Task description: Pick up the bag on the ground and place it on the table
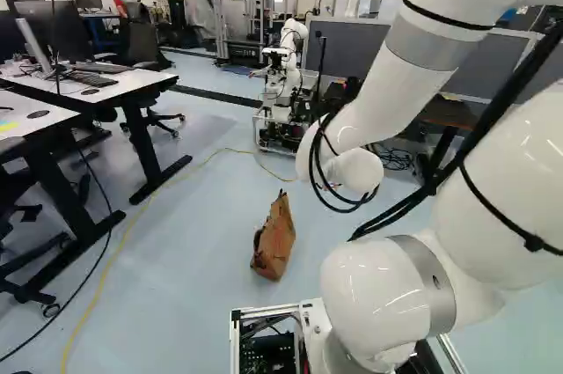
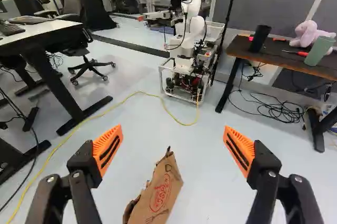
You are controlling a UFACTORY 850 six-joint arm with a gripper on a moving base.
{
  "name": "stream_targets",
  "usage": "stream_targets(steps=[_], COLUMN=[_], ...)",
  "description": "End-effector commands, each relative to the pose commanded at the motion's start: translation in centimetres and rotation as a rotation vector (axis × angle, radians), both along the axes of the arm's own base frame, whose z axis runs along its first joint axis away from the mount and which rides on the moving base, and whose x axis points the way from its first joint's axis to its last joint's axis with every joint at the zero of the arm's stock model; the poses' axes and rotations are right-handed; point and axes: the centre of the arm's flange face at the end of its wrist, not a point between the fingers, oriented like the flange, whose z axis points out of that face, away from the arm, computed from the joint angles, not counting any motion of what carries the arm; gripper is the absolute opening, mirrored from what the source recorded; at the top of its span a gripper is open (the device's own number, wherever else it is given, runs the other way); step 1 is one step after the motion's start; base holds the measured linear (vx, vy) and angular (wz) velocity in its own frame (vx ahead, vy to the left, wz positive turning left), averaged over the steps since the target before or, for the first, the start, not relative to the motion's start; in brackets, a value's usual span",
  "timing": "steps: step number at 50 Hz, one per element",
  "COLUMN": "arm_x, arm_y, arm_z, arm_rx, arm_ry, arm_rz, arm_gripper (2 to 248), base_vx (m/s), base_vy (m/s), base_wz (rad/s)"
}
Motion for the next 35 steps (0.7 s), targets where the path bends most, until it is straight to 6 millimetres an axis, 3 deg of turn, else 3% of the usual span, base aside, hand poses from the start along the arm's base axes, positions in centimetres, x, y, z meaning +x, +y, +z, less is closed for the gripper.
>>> stream_targets(steps=[35], arm_x=[7.3], arm_y=[2.5], arm_z=[-3.8], arm_rx=[-0.002], arm_ry=[0.195], arm_rz=[0.045], arm_gripper=[247], base_vx=[0.000], base_vy=[0.000], base_wz=[0.000])
